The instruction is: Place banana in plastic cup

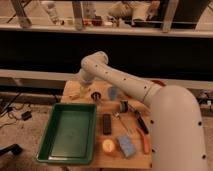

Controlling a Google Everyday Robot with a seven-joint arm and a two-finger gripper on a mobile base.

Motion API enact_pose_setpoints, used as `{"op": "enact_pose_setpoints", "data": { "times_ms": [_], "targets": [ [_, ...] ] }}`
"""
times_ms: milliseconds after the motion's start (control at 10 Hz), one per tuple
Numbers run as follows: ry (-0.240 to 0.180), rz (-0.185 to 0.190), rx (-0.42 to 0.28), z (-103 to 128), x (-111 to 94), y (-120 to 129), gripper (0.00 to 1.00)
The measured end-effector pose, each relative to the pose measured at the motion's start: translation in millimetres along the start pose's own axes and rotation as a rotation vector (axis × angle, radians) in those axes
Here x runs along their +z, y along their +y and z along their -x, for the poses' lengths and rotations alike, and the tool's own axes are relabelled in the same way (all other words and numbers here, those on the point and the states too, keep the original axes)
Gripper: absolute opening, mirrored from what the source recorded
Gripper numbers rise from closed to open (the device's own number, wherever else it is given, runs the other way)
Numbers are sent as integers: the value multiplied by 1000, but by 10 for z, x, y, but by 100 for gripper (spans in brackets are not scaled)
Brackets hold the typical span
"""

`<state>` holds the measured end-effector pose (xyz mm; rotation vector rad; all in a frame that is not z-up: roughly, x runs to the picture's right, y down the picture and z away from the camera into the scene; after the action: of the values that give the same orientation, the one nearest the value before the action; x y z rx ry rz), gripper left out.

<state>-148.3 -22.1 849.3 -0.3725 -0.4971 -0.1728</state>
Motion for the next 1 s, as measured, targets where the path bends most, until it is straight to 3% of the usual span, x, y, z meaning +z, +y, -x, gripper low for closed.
{"op": "enact_pose_setpoints", "data": {
  "times_ms": [1000],
  "targets": [
    [-15, -17, 7, -25, 702, -390, 80]
  ]
}}
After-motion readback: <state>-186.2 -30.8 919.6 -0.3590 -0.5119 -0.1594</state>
